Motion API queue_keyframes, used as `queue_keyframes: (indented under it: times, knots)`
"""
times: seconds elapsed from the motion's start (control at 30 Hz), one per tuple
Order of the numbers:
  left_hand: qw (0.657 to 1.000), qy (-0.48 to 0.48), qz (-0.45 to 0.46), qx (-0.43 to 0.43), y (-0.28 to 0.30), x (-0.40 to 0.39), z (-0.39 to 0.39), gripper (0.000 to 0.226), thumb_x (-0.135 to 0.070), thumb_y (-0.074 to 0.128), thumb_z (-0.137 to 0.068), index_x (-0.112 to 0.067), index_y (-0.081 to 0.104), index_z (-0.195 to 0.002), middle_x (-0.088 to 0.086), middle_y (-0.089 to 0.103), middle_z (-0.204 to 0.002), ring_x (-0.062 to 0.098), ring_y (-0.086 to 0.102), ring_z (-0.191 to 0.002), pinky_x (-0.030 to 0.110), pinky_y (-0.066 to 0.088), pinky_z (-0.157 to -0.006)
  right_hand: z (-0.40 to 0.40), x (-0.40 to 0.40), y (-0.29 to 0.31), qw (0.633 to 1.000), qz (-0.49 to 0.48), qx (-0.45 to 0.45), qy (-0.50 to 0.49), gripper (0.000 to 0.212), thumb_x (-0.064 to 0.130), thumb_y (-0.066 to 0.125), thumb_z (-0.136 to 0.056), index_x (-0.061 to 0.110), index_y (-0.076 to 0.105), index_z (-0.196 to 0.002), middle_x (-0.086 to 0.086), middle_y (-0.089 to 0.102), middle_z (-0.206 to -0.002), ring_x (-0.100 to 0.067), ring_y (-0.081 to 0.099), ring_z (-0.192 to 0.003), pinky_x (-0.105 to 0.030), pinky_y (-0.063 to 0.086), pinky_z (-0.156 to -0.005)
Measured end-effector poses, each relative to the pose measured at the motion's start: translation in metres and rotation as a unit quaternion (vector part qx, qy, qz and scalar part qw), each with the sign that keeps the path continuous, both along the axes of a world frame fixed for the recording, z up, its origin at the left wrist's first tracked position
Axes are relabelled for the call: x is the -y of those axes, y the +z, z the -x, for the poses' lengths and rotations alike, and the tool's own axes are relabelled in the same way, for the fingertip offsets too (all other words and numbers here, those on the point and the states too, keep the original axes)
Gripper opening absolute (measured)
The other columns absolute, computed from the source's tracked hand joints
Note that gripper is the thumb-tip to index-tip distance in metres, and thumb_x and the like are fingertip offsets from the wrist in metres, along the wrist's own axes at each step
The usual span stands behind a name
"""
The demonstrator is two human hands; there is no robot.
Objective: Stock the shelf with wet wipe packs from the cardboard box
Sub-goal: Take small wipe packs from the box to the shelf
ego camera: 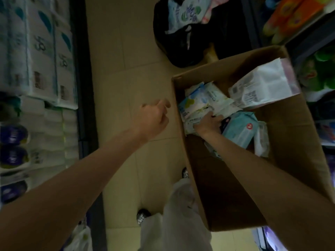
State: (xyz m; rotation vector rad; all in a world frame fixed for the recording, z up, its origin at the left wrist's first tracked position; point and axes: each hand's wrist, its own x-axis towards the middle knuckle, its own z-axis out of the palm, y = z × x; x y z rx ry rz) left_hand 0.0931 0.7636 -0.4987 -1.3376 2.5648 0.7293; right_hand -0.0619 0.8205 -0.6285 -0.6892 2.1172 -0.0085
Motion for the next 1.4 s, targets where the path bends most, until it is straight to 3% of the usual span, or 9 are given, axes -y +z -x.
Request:
queue_keyframes:
  times: [0.17, 0.37, 0.5, 0.63, 0.73, 0.83, 1.13, 1.27, 1.4]
  knots:
    - [0.999, -0.034, -0.024, -0.01, -0.002, 0.003, 0.003, 0.042, -0.005, 0.044, -0.089, -0.007, 0.041, -0.131, 0.012, 0.059, -0.118, 0.029, 0.062, -0.097, 0.04, 0.05, -0.085, 0.006, 0.017, -0.015, 0.988, -0.003, -0.011, -0.152, 0.066, 0.025, 0.063, -0.086, 0.014, 0.025, -0.138, -0.019, 0.016, -0.146, -0.037, 0.034, -0.125, -0.043, 0.034, -0.106]
    - [0.999, -0.002, -0.031, -0.03, 0.008, -0.009, 0.003, 0.041, -0.004, 0.044, -0.089, -0.009, 0.042, -0.13, 0.01, 0.059, -0.116, 0.025, 0.063, -0.095, 0.035, 0.049, -0.085, 0.015, 0.012, -0.005, 0.993, 0.034, 0.036, -0.111, 0.043, 0.015, 0.067, -0.083, 0.003, 0.052, -0.122, -0.018, 0.054, -0.127, -0.028, 0.054, -0.114, -0.03, 0.048, -0.081]
    - [0.998, 0.012, -0.048, -0.034, 0.024, -0.011, 0.005, 0.043, -0.002, 0.045, -0.088, -0.007, 0.041, -0.131, 0.013, 0.058, -0.118, 0.029, 0.061, -0.1, 0.034, 0.049, -0.085, 0.038, 0.018, 0.055, 0.998, 0.053, 0.001, 0.038, 0.016, 0.01, 0.069, -0.08, 0.001, 0.06, -0.089, -0.014, 0.062, -0.107, -0.026, 0.06, -0.102, -0.024, 0.044, -0.073]
    - [0.986, 0.057, -0.108, -0.11, 0.068, -0.003, 0.015, 0.063, -0.015, 0.063, -0.083, -0.012, 0.034, -0.139, 0.01, 0.05, -0.131, 0.022, 0.049, -0.12, 0.017, 0.036, -0.091, 0.072, 0.041, 0.187, 0.956, 0.108, 0.131, 0.239, 0.03, 0.006, 0.073, -0.075, 0.011, 0.049, -0.058, -0.004, 0.044, -0.061, -0.014, 0.043, -0.058, -0.024, 0.034, -0.053]
    - [0.935, 0.08, -0.298, -0.175, 0.129, 0.009, 0.021, 0.076, -0.019, 0.076, -0.073, -0.02, 0.035, -0.137, 0.001, 0.053, -0.127, 0.018, 0.052, -0.12, 0.032, 0.045, -0.1, 0.068, 0.061, 0.285, 0.908, 0.146, 0.257, 0.298, 0.024, 0.002, 0.072, -0.073, 0.01, 0.053, -0.061, -0.005, 0.047, -0.063, -0.011, 0.046, -0.06, -0.018, 0.036, -0.055]
    - [0.847, 0.123, -0.46, -0.236, 0.196, 0.025, -0.003, 0.041, -0.016, 0.07, -0.077, -0.023, 0.055, -0.115, 0.0, 0.068, -0.109, 0.017, 0.066, -0.102, 0.031, 0.055, -0.087, 0.042, 0.085, 0.358, 0.87, 0.186, 0.348, 0.295, 0.016, 0.003, 0.068, -0.074, 0.009, 0.055, -0.067, -0.003, 0.057, -0.07, -0.008, 0.058, -0.064, -0.017, 0.047, -0.058]
    - [0.757, 0.329, -0.281, -0.49, 0.32, 0.036, -0.172, 0.038, -0.024, 0.068, -0.068, -0.014, 0.064, -0.105, 0.004, 0.073, -0.1, 0.018, 0.07, -0.087, 0.031, 0.059, -0.078, -0.119, 0.126, 0.485, 0.814, 0.322, 0.393, 0.283, 0.034, 0.022, 0.072, -0.07, 0.023, 0.057, -0.101, -0.001, 0.062, -0.095, -0.013, 0.055, -0.082, -0.023, 0.042, -0.064]
    - [0.736, 0.354, -0.24, -0.526, 0.368, 0.03, -0.258, 0.047, -0.04, 0.063, -0.068, -0.015, 0.064, -0.108, 0.006, 0.071, -0.105, 0.021, 0.069, -0.09, 0.035, 0.055, -0.086, -0.201, 0.13, 0.518, 0.808, 0.34, 0.393, 0.277, 0.027, 0.004, 0.069, -0.078, 0.01, 0.063, -0.103, -0.01, 0.064, -0.091, -0.014, 0.055, -0.064, -0.018, 0.045, -0.051]
    - [0.711, 0.379, -0.162, -0.569, 0.414, 0.02, -0.347, 0.033, -0.033, 0.057, -0.086, -0.014, 0.063, -0.112, 0.006, 0.071, -0.107, 0.018, 0.071, -0.085, 0.031, 0.059, -0.076, -0.286, 0.138, 0.564, 0.795, 0.409, 0.384, 0.229, 0.021, 0.001, 0.062, -0.083, 0.007, 0.064, -0.103, -0.006, 0.066, -0.095, -0.021, 0.057, -0.085, -0.024, 0.044, -0.061]
